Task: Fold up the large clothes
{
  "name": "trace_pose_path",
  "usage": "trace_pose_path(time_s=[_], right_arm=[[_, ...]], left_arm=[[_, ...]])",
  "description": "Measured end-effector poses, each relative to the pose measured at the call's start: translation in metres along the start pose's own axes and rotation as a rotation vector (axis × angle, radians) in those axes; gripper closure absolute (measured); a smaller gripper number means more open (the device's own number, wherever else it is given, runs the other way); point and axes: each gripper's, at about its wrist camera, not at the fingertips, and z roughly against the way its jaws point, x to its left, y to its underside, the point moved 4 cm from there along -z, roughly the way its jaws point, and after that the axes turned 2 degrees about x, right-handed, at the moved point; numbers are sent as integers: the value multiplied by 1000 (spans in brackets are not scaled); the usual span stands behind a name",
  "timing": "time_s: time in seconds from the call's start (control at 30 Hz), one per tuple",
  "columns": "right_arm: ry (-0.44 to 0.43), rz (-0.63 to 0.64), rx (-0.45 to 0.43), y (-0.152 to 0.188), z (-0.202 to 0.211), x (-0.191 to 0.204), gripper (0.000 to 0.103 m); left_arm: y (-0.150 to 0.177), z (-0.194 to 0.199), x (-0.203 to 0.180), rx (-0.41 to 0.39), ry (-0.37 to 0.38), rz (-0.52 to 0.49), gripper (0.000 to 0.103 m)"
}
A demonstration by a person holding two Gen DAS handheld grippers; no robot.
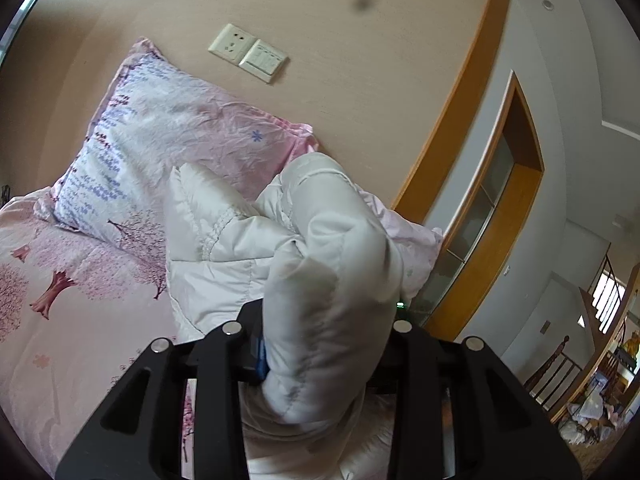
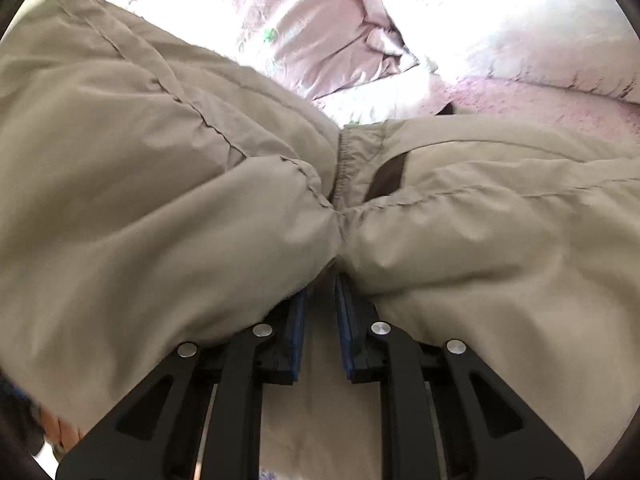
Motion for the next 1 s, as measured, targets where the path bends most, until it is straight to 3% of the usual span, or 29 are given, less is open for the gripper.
trace_pose_path(time_s=[0.13, 0.27, 0.4, 0.47, 0.57, 0.67, 0.87, 1.0], right_arm=[[-18, 34, 34, -5, -9, 3, 88], [-48, 50, -52, 8, 41, -18, 88], [68, 20, -241, 24, 111, -62, 88], [125, -8, -269, 30, 125, -82, 88], [132, -60, -214, 37, 118, -108, 88], [109, -93, -122, 35, 83, -125, 88], [77, -106, -115, 20, 61, -138, 93], [92, -55, -158, 33, 88, -133, 93]], left_arm=[[4, -8, -13, 4, -3, -10, 67], [4, -10, -27, -1, 50, -13, 67], [7, -18, -48, 13, 99, -45, 67], [8, -21, -57, 20, 121, -59, 67], [11, -29, -73, 26, 146, -81, 67], [13, -40, -90, 41, 175, -90, 67], [37, -73, -137, 101, 244, -150, 67], [65, -103, -156, 177, 267, -166, 67]])
